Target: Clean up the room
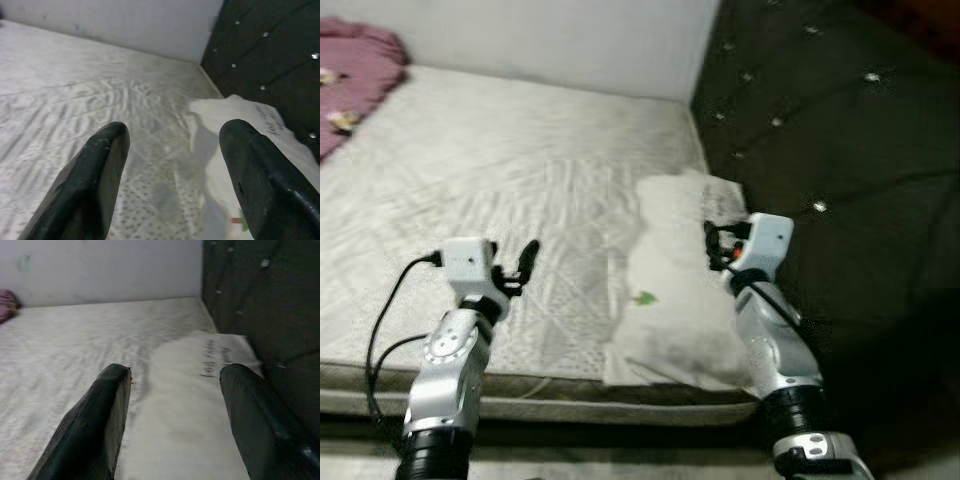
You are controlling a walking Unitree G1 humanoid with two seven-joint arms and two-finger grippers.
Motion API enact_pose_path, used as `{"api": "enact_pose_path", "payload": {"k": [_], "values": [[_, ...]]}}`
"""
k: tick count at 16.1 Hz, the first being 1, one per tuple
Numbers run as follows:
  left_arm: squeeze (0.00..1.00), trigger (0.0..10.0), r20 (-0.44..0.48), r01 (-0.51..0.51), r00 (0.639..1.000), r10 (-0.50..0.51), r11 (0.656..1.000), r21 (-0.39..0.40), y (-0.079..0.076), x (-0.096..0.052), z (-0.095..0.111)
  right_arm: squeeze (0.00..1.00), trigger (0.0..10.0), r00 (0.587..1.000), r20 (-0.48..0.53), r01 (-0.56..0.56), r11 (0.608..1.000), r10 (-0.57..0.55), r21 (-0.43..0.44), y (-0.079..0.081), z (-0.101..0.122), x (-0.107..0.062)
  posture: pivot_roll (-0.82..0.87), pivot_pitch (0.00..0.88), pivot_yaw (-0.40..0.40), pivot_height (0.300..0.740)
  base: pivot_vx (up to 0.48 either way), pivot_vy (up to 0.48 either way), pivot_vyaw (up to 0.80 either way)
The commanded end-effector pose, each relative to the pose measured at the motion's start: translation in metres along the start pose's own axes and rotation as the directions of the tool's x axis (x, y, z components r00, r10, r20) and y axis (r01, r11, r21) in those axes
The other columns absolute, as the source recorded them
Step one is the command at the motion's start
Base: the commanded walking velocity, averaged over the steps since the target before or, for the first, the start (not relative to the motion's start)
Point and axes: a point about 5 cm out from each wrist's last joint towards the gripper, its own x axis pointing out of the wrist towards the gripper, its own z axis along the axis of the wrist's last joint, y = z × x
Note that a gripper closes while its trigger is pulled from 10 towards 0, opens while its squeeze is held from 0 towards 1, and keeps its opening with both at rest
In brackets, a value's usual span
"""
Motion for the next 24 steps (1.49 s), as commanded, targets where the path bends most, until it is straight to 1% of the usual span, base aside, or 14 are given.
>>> {"api": "enact_pose_path", "payload": {"k": [1, 6, 9, 11, 14, 18, 20, 21, 23, 24], "values": [[0.0, 10.0, 0.021, 0.017, 1.0, -0.017, 1.0, 0.001, -0.002, -0.001, 0.003, 0.0, 10.0, 1.0, 0.009, 0.004, 1.0, -0.004, -0.004, 0.001, 0.003, 0.003, 0.04, 0.0, -0.106, 0.74, 0.0, 0.0, 0.0], [0.0, 10.0, 0.019, 0.02, 1.0, -0.02, 1.0, -0.006, -0.003, -0.003, 0.003, 0.0, 10.0, 1.0, 0.006, 0.008, 1.0, -0.008, 0.001, 0.002, 0.001, 0.002, 0.04, 0.0, -0.104, 0.74, 0.197, 0.0, 0.0], [0.0, 10.0, 0.015, 0.018, 1.0, -0.018, 1.0, -0.004, -0.002, -0.005, 0.002, 0.0, 10.0, 1.0, 0.005, 0.019, 1.0, -0.019, 0.001, 0.0, 0.001, 0.002, 0.04, 0.0, -0.104, 0.74, 0.0, 0.0, 0.0], [0.0, 10.0, 0.014, 0.019, 1.0, -0.019, 1.0, -0.004, -0.002, -0.006, 0.002, 0.0, 10.0, 1.0, 0.004, 0.023, 1.0, -0.023, 0.0, -0.001, 0.002, 0.002, 0.04, 0.0, -0.105, 0.74, 0.255, 0.0, -0.8], [0.0, 10.0, 0.006, 0.018, 1.0, -0.018, 1.0, -0.005, -0.002, -0.007, 0.0, 0.0, 10.0, 1.0, 0.007, 0.025, 1.0, -0.025, -0.004, -0.002, 0.002, 0.003, 0.04, 0.0, -0.105, 0.74, 0.266, 0.0, 0.0], [0.0, 10.0, -0.002, 0.014, 1.0, -0.014, 1.0, 0.0, -0.002, -0.008, -0.001, 0.0, 10.0, 1.0, 0.006, 0.029, 1.0, -0.029, -0.003, -0.003, 0.002, 0.003, 0.04, 0.0, -0.106, 0.74, 0.0, 0.0, 0.0], [0.0, 10.0, -0.002, 0.011, 1.0, -0.011, 1.0, 0.004, -0.001, -0.008, -0.001, 0.0, 10.0, 1.0, 0.002, 0.031, 1.0, -0.031, -0.001, -0.003, 0.002, 0.003, 0.04, 0.0, -0.105, 0.74, 0.0, 0.0, -0.76], [0.0, 10.0, -0.019, 0.001, 1.0, -0.001, 1.0, 0.016, 0.001, -0.01, -0.003, 0.0, 10.0, 0.999, -0.005, 0.034, 0.999, -0.034, -0.006, -0.005, 0.0, 0.001, 0.05, 0.0, -0.106, 0.74, 0.0, 0.0, -0.8], [0.0, 10.0, -0.048, -0.016, 0.999, 0.018, 0.999, 0.042, 0.004, -0.014, -0.008, 0.0, 10.0, 0.999, -0.028, 0.032, 0.999, -0.032, -0.022, -0.006, -0.004, 0.0, 0.05, 0.0, -0.105, 0.74, 0.0, 0.0, 0.0], [0.0, 10.0, -0.087, -0.027, 0.996, 0.033, 0.997, 0.067, 0.01, -0.026, -0.018, 0.0, 10.0, 0.995, -0.092, 0.034, 0.999, -0.036, -0.022, -0.009, -0.015, -0.001, 0.07, 0.0, -0.11, 0.74, 0.0, 0.0, 0.0]]}}
